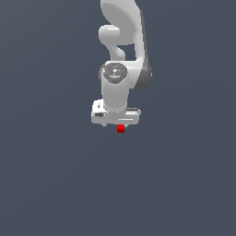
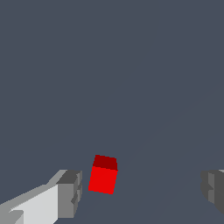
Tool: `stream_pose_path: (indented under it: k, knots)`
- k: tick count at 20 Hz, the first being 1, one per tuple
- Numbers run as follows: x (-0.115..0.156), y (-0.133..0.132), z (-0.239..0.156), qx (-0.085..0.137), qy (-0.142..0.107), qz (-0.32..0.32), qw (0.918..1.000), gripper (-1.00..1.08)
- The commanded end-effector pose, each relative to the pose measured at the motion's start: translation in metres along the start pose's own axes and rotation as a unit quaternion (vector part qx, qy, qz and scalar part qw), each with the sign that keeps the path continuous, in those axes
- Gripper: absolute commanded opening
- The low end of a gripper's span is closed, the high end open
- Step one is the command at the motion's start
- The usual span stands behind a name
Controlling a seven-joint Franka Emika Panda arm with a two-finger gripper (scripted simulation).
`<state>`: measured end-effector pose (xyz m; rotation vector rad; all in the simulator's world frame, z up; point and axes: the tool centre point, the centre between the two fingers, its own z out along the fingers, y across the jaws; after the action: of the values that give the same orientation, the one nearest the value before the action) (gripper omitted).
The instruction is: Pick up the red cube and move it to a goal position.
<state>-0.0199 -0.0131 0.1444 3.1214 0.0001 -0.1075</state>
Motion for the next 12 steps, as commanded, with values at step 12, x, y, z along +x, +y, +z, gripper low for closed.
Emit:
stream_pose_path:
  k: [12]
  knots:
    - [-0.012, -0.005, 0.022, 0.002, 0.006, 0.017, 0.9998, 1.0]
